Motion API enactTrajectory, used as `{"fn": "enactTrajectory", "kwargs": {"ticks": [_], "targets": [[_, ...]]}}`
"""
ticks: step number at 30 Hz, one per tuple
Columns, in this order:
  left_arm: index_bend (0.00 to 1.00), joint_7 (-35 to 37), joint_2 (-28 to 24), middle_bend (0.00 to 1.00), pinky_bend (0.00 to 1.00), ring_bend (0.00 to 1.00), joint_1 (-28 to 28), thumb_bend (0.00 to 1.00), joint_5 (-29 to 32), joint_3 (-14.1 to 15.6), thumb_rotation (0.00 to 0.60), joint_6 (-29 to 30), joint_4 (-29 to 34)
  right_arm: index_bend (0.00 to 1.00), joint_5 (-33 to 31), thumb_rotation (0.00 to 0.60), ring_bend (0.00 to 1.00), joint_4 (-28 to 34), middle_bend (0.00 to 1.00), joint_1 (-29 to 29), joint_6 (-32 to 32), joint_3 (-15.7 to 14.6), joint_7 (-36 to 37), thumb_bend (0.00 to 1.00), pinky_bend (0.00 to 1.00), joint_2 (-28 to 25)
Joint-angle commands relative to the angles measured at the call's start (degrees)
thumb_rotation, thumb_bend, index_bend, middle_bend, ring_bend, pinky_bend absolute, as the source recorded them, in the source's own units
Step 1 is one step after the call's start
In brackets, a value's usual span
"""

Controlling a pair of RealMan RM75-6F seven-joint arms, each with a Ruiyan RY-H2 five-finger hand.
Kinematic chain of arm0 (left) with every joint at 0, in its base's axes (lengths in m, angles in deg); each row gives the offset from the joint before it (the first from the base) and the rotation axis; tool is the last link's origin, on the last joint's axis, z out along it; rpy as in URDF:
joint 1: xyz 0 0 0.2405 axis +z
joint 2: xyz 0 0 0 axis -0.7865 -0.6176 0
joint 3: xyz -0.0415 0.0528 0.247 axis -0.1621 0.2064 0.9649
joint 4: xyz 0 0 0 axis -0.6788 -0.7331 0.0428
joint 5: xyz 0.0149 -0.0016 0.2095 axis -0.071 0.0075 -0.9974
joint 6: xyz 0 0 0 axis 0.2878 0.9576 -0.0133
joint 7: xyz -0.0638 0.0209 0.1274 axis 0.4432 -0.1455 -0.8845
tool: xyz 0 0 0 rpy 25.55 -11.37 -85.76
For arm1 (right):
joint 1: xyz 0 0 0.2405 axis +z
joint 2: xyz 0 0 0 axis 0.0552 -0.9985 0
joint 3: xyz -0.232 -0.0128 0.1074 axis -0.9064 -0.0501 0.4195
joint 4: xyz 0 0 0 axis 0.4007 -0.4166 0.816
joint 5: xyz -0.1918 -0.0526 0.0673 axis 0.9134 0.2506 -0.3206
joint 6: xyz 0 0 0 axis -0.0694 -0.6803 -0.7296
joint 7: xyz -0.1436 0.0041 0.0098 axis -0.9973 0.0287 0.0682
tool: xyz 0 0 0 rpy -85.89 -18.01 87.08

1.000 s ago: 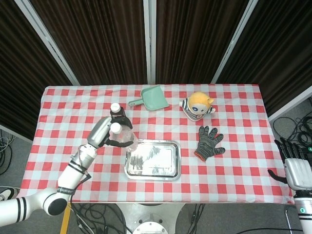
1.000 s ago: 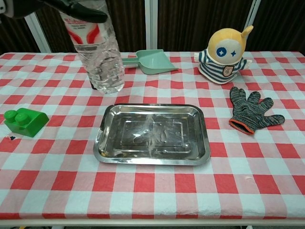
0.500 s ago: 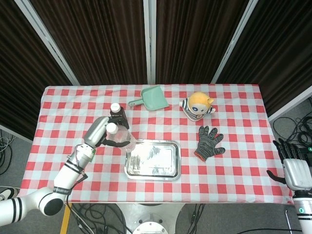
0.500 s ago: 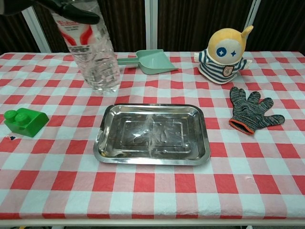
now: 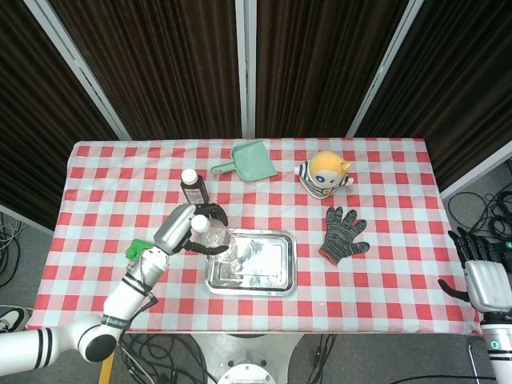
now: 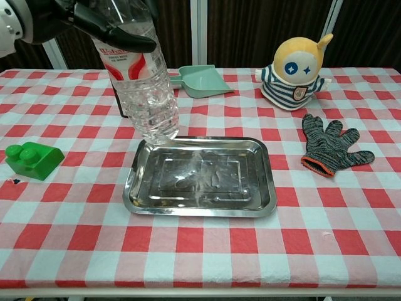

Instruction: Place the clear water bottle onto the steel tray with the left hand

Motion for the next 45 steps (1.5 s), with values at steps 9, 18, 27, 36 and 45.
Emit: {"fn": "enactTrajectory", "kwargs": {"ticks": [9,18,27,36,45], "targets": [[0.58,-4.5,12.3,0.63,0.56,0.50,-2.1,0.24,-3.2,4.0,0.600,2.4,-12.7,0.00,-0.7,0.600,0.00,0.1,0.00,0.0,0.0,0.6,0.8,0.12,0.00,-0.4],[0.58,-4.0,15.3,0.63,0.56,0.50,-1.7,0.24,-7.0,6.3,0.600,3.9,-18.7,0.00,-1.0,0.600,0.00,-0.3,0.00,0.1,-0.4,0.6,0.6,0.12,0.00,-0.2],[0.57,-2.4,16.8,0.62,0.56,0.50,-1.1,0.23,-6.8,7.1,0.600,3.2,-20.4,0.00,-0.9,0.600,0.00,-0.5,0.00,0.0,-0.4,0.6,0.9,0.12,0.00,-0.1],[0.33,0.2,16.7,0.46,0.45,0.39,-0.8,0.11,-8.6,7.3,0.600,3.4,-21.2,0.00,-0.9,0.600,0.00,-0.4,0.00,0.0,-0.5,0.5,1.0,0.12,0.00,-0.2],[0.18,2.4,14.9,0.28,0.28,0.22,-0.7,0.00,-8.7,4.8,0.600,5.0,-17.6,0.00,-0.8,0.600,0.00,-0.3,0.00,-0.1,-0.2,0.6,1.1,0.12,0.00,-0.3]]}}
